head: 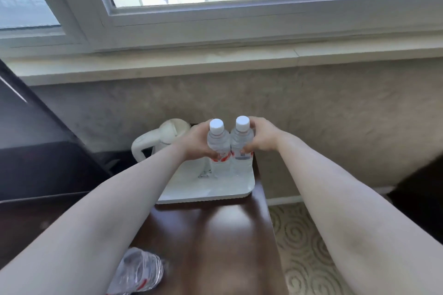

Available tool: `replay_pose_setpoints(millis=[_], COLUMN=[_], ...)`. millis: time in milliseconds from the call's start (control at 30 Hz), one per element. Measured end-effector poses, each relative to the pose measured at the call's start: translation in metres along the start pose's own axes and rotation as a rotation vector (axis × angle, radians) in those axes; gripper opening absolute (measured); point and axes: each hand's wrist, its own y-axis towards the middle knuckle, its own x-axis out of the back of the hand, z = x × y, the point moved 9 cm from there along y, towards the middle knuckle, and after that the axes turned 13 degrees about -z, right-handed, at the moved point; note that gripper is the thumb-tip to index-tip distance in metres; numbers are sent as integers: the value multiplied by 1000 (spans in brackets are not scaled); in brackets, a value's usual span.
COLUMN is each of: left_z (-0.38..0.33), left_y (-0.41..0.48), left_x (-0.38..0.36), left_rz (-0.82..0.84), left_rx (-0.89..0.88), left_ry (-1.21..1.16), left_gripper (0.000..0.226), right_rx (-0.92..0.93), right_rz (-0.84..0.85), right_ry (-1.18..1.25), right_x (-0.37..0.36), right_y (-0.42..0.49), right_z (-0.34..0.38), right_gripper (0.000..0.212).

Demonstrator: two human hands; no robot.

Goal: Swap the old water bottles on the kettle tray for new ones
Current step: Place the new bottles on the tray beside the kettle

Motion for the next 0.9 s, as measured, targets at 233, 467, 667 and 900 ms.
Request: replay_pose_setpoints(millis=[233, 467, 667, 900], left_z=[9, 22, 25, 35], left_y=[21, 44, 58, 68], left_x=[-7, -1, 3, 4], left_rz=[-49, -111, -117, -158], left_rx=[-117, -112, -58, -16], left_ry=[423, 555, 539, 547], left_gripper=[55, 68, 59, 56], right_rx=[-45, -68, -83, -76], right_rz=[-12, -6, -44, -70], right_ry=[40, 10, 17, 2], right_x=[-13, -20, -18, -20], right_y=[25, 46, 60, 70], right_z=[-18, -22, -21, -18], right_gripper=[64, 65, 66, 73])
